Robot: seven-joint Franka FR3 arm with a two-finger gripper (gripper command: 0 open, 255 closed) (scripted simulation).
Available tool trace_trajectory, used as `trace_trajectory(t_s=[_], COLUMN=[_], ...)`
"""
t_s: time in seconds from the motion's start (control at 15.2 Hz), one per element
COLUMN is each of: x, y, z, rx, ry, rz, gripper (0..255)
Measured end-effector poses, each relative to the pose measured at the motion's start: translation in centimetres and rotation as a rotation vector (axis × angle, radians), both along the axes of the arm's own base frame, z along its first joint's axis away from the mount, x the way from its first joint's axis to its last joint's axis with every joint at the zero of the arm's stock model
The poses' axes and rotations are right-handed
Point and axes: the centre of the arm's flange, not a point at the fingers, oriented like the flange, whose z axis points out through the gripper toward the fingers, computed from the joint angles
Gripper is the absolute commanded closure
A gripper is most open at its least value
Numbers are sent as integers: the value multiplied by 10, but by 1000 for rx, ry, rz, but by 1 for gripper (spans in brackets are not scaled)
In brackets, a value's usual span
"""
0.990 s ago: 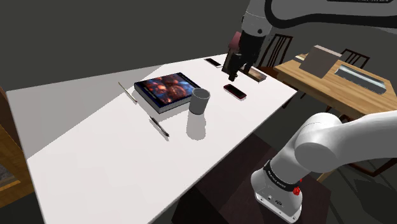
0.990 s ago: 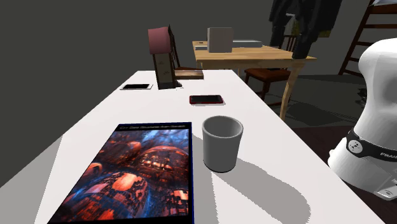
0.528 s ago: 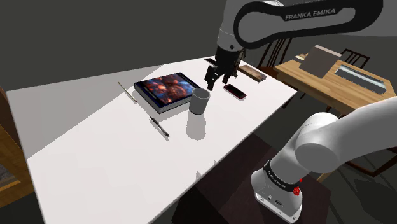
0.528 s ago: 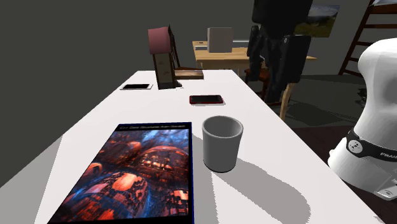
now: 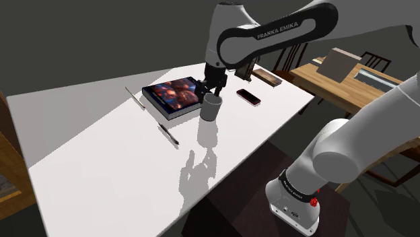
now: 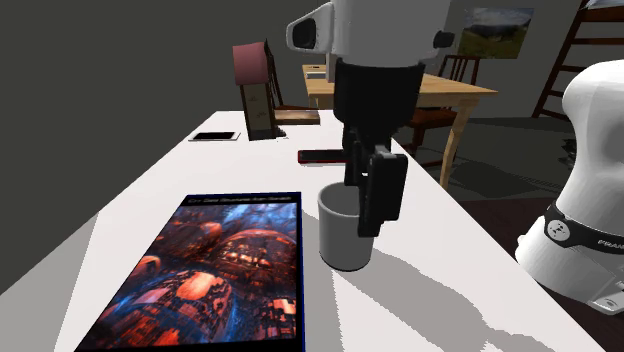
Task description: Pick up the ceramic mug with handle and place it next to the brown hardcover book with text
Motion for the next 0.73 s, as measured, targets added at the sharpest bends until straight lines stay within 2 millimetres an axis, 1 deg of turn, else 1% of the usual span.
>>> trace_trajectory(t_s=[0.26, 0.46, 0.73], x=[0, 0, 1], y=[1, 0, 1], z=[-25, -39, -43], rx=[2, 2, 2], ry=[-1, -2, -2], rz=[0, 0, 0], gripper=[0, 0, 0])
